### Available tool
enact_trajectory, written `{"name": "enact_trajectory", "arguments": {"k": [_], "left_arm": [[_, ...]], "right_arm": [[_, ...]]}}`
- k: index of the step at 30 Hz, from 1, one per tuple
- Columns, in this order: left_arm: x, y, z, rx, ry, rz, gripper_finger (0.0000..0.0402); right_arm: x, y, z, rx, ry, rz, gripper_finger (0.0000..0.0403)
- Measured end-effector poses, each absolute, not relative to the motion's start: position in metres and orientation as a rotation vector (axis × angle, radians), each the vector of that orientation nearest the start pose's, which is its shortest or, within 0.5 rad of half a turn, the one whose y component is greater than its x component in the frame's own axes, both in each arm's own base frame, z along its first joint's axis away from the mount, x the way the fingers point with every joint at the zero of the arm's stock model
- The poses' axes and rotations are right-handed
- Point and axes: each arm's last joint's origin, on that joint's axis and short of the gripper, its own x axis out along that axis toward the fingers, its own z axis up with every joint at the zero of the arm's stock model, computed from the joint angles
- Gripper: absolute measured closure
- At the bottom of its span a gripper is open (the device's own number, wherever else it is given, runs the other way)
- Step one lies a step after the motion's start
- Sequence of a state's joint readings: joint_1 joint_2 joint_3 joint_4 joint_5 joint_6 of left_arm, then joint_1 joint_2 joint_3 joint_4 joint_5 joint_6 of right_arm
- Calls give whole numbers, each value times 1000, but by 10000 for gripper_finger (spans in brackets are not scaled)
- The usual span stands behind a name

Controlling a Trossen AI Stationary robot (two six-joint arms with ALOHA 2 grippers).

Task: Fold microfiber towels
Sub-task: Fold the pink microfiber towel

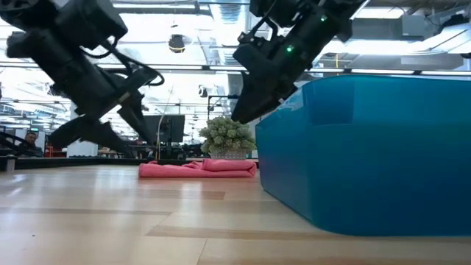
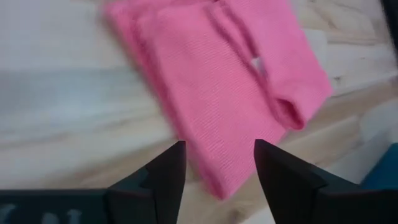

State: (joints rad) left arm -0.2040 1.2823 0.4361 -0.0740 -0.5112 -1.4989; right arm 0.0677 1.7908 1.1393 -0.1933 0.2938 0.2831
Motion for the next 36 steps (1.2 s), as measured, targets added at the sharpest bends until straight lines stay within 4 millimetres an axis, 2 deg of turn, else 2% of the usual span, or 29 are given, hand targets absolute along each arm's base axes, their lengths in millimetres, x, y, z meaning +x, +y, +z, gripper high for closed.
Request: {"name": "enact_trajectory", "arguments": {"k": [6,11,15,19,24,31,33,36], "left_arm": [[206,-34,125,-1152,472,898,194],[218,-29,108,-1192,446,933,181],[227,-27,103,-1208,377,918,180],[228,-26,103,-1225,382,914,185],[226,-25,101,-1240,384,945,238],[226,-25,100,-1189,417,933,376],[226,-26,101,-1184,429,919,392],[227,-27,101,-1188,449,890,393]], "right_arm": [[371,18,189,108,800,-323,221],[371,18,188,106,805,-324,221],[371,18,188,88,812,-317,221],[371,18,188,79,816,-314,221],[370,18,188,78,817,-313,221],[369,18,187,75,829,-314,221],[372,18,187,80,805,-312,221],[381,19,178,90,766,-305,221]]}}
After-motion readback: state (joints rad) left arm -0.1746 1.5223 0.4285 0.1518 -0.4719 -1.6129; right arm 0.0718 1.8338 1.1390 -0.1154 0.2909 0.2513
